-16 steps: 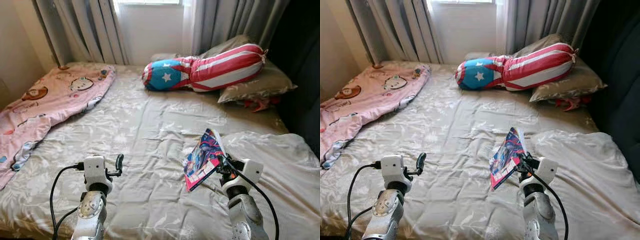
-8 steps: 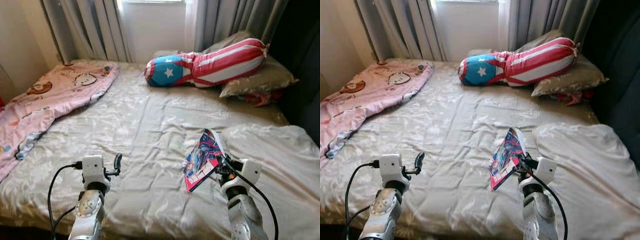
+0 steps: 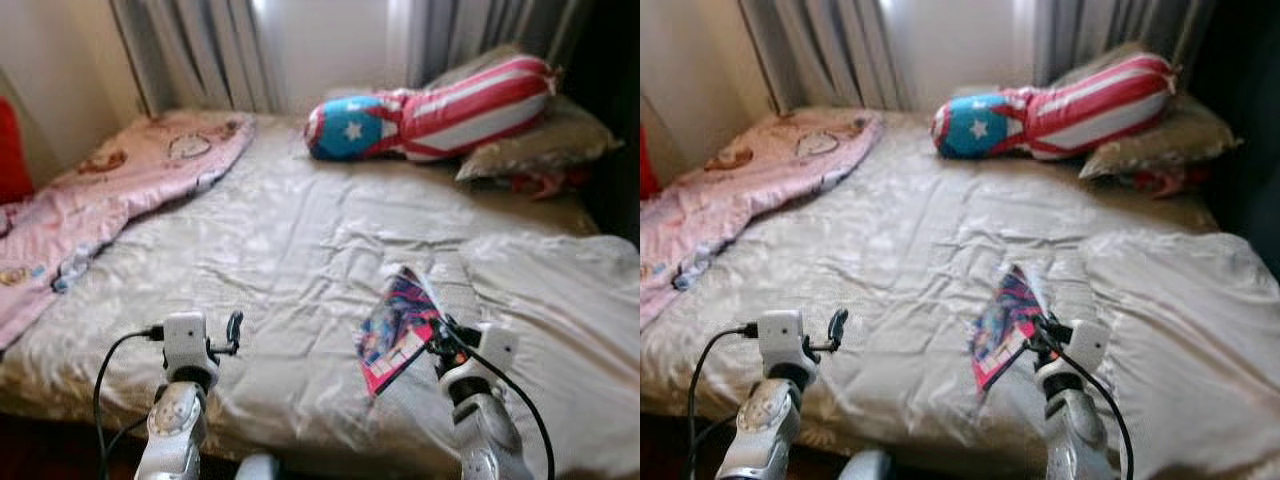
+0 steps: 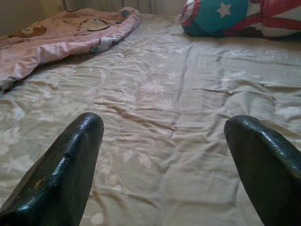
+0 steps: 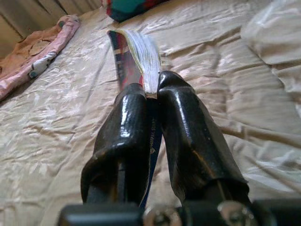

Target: Clean up the room

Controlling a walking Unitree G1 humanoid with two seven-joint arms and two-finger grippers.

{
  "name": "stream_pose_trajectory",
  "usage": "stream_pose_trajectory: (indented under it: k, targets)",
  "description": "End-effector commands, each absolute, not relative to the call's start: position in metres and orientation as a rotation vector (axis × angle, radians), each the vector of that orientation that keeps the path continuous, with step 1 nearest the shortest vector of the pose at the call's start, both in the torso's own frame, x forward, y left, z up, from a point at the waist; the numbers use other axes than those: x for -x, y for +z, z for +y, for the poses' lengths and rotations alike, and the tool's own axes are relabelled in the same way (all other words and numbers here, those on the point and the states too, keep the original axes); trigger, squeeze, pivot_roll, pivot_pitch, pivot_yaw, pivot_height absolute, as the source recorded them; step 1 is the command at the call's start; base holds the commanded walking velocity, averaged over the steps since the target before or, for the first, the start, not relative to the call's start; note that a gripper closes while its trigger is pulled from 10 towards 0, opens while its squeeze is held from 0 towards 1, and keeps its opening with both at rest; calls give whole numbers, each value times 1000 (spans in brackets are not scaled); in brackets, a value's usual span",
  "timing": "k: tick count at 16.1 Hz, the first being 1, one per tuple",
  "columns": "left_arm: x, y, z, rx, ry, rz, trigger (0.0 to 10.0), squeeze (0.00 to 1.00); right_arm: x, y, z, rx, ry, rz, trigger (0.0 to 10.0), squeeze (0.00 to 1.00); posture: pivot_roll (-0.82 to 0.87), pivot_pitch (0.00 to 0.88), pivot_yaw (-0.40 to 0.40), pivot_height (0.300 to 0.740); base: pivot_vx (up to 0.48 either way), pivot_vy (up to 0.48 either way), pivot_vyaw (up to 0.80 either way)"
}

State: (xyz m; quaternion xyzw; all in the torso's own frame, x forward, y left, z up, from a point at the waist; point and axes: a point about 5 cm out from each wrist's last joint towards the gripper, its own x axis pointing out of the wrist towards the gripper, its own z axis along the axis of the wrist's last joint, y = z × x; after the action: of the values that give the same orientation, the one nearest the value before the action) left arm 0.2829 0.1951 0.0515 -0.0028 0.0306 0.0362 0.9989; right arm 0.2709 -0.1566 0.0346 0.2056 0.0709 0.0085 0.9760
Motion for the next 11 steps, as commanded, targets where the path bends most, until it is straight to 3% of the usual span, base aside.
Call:
stream_pose_trajectory:
  k: [1,11]
  targets:
    - [-287,58,196,-2,65,46,10000,0,-276,44,-148,-438,42,102,10000,0,-80,0,17,659,0,0,0]
    - [-287,59,197,1,60,43,10000,0,-278,43,-144,-437,61,106,10000,0,-74,0,19,659,0,0,0]
